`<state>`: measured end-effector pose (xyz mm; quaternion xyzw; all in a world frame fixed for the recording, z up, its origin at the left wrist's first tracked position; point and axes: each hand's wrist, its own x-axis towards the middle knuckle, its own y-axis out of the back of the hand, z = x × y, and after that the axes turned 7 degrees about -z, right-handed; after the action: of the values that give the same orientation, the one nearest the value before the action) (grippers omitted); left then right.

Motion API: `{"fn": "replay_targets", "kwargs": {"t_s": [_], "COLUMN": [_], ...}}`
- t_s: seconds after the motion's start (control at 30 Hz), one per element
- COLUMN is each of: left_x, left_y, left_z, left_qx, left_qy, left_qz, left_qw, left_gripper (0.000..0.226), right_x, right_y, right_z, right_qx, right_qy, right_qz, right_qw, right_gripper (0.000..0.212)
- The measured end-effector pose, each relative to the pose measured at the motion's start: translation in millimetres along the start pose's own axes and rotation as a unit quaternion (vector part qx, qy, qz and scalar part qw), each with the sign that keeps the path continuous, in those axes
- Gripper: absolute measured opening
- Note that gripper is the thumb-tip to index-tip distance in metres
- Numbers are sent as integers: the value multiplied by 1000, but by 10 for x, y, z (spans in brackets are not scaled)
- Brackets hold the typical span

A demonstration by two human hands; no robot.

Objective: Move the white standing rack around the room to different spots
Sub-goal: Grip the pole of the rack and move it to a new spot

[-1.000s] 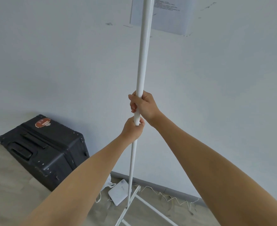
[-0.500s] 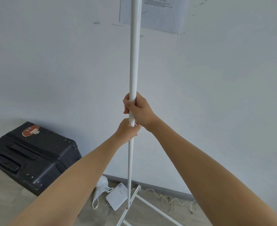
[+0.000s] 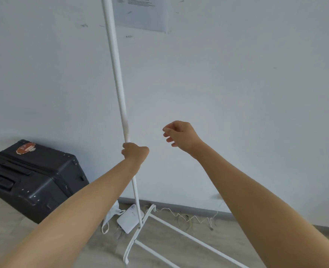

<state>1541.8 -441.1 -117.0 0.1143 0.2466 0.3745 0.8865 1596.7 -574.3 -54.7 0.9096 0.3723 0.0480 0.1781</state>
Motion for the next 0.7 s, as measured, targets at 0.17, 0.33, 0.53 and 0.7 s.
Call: {"fn": "replay_targets", "kwargs": {"t_s": [0.17,0.33,0.53,0.7], "left_x": [-1032,-2194,-3308,-4275], "left_y": [-1243,-2630,-3998,-5325], "left_z": [-27,164,412,542], "left_qx": [90,163,204,242], "left_qy": [-56,-133,-209,-226], "left_qz": [-178,-358,-509,-602], "left_qw": [978,910,810,726], "left_gripper": [18,15,23,17], "right_x": [-1233,-2512,-3814,-4929], "right_y": [971,2063,3219,4175], "right_z": [565,1055,1653,2202], "right_qx": [-15,-6,-1,0], "right_qy": [-48,-107,-218,-293], "right_qz": [62,183,296,406], "right_qw": [997,977,930,866], "right_gripper": [16,17,16,20]}}
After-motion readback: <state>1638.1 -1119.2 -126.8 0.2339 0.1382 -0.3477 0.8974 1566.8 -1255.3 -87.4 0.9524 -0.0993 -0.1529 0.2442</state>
